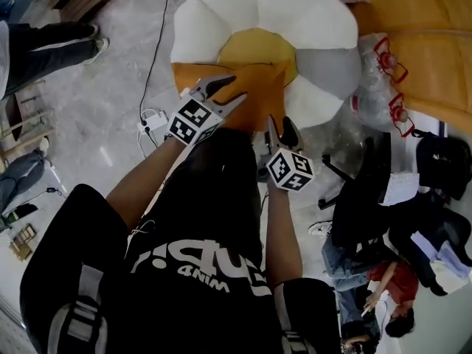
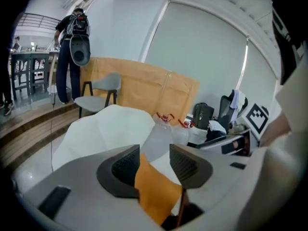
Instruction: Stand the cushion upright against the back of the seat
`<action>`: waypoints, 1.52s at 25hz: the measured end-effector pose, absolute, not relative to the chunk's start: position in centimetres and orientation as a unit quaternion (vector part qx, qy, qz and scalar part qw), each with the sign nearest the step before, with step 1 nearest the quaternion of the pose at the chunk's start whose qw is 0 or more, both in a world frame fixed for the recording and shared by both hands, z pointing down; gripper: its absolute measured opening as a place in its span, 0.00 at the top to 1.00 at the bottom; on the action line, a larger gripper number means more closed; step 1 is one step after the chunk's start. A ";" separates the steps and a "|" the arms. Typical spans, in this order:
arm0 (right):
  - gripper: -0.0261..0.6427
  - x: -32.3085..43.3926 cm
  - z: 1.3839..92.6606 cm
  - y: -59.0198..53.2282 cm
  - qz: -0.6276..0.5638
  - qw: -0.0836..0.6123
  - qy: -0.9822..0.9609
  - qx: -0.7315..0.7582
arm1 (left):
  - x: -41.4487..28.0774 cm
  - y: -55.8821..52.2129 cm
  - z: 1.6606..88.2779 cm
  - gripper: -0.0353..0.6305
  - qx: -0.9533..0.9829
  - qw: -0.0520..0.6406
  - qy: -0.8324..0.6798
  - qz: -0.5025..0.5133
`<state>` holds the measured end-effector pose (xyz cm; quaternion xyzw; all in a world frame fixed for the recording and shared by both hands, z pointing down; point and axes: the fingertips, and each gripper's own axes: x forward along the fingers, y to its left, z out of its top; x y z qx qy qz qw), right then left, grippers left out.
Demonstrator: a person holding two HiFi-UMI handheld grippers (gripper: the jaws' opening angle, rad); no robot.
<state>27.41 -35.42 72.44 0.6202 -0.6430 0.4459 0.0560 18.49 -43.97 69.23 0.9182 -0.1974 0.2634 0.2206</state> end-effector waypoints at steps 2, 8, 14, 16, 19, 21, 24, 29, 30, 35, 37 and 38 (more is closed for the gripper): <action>0.61 27.0 76.2 -34.7 0.471 0.063 -0.622 0.622 | 18.6 -43.8 72.5 0.67 0.911 0.228 -0.192 0.284; 0.61 25.4 86.7 -31.4 0.521 0.085 -0.561 0.638 | 18.6 -43.5 82.0 0.65 0.900 0.236 -0.173 0.322; 0.57 25.1 96.4 -27.7 0.558 0.102 -0.492 0.660 | 17.6 -42.0 93.0 0.60 0.885 0.225 -0.149 0.379; 0.57 25.9 99.1 -27.3 0.565 0.095 -0.466 0.674 | 17.6 -41.8 95.9 0.59 0.881 0.219 -0.140 0.395; 0.57 25.9 103.0 -26.0 0.580 0.089 -0.432 0.685 | 17.1 -41.3 99.5 0.57 0.875 0.210 -0.128 0.417; 0.57 25.9 105.7 -25.1 0.590 0.088 -0.409 0.691 | 17.0 -41.1 102.0 0.56 0.871 0.203 -0.123 0.430; 0.57 25.8 108.9 -24.8 0.596 0.088 -0.394 0.694 | 17.7 -40.8 104.9 0.56 0.869 0.197 -0.111 0.440; 0.57 26.0 110.7 -25.7 0.595 0.067 -0.397 0.695 | 18.3 -41.1 106.8 0.56 0.867 0.196 -0.118 0.444; 0.57 26.1 111.0 -25.9 0.598 0.064 -0.400 0.692 | 18.4 -41.1 107.0 0.57 0.865 0.198 -0.118 0.446; 0.66 26.3 111.5 -26.4 0.604 0.080 -0.424 0.671 | 18.9 -41.1 107.5 0.73 0.858 0.200 -0.100 0.462; 0.79 25.8 111.2 -26.7 0.596 0.099 -0.438 0.666 | 18.6 -40.9 107.5 0.80 0.855 0.212 -0.093 0.465; 0.86 25.5 111.0 -26.8 0.593 0.105 -0.443 0.664 | 18.4 -40.9 107.5 0.83 0.852 0.221 -0.090 0.465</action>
